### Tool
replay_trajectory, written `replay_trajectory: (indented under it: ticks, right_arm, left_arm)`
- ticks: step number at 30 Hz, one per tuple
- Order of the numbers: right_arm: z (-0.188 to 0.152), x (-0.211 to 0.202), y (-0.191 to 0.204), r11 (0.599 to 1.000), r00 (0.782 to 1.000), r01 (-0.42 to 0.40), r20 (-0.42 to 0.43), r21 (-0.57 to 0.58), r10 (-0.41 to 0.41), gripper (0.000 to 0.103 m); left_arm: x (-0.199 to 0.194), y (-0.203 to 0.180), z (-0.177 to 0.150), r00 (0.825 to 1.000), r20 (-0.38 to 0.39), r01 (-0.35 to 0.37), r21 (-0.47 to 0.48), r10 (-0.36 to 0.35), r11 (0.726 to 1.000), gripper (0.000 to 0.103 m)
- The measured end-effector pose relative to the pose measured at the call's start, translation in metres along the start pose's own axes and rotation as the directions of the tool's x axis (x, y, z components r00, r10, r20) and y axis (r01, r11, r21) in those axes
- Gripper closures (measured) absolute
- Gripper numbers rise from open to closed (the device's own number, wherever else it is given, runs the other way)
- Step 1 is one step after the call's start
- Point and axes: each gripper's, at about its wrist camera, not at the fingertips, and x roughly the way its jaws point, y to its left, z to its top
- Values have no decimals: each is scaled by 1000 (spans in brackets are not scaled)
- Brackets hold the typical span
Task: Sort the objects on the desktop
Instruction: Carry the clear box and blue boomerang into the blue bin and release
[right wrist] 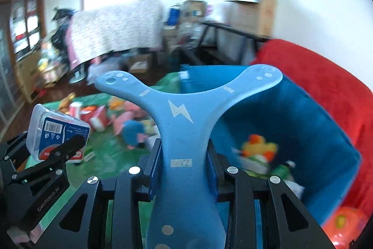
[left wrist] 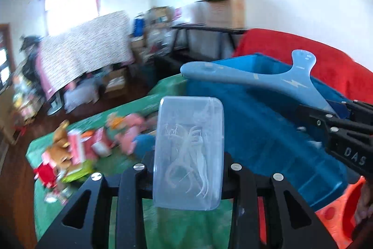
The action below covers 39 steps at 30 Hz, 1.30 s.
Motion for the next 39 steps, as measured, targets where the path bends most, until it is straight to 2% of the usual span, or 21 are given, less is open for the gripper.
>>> replay_trajectory:
  ticks: [4, 9, 15, 20, 31, 34, 36, 38, 39]
  right_arm:
    - [-9, -18, -67, 992, 994, 105, -3, 63, -105, 70]
    - [-14, -29, -132, 972, 977, 211, -31, 102, -209, 70]
    - [-16, -16, -177, 961, 964, 257, -95, 104, -247, 70]
    - [-21, 2, -192, 958, 957, 268, -142, 102, -252, 70]
    - [-37, 38, -218, 948, 937, 299, -220, 108, -270, 69]
    - [-42, 39, -223, 945, 933, 305, -237, 117, -272, 63]
    - [-44, 37, -224, 942, 929, 314, -244, 116, -280, 58]
    - [-45, 32, -226, 941, 929, 316, -240, 124, -280, 38]
    - [-45, 29, -226, 939, 929, 320, -238, 126, -285, 36]
  left_arm:
    - [1, -68, 25, 994, 17, 109, 66, -111, 992, 70]
    - [8, -141, 46, 981, 24, 186, 145, -192, 972, 70]
    - [29, -201, 58, 968, -19, 249, 193, -250, 949, 70]
    - [44, -220, 57, 961, -49, 276, 217, -272, 936, 70]
    - [65, -230, 48, 955, -116, 293, 212, -273, 933, 70]
    - [66, -230, 47, 954, -129, 294, 229, -271, 928, 70]
    - [64, -231, 46, 953, -129, 299, 232, -275, 926, 65]
    - [61, -231, 46, 951, -124, 304, 232, -282, 924, 55]
    - [59, -231, 46, 951, -119, 306, 233, -285, 923, 53]
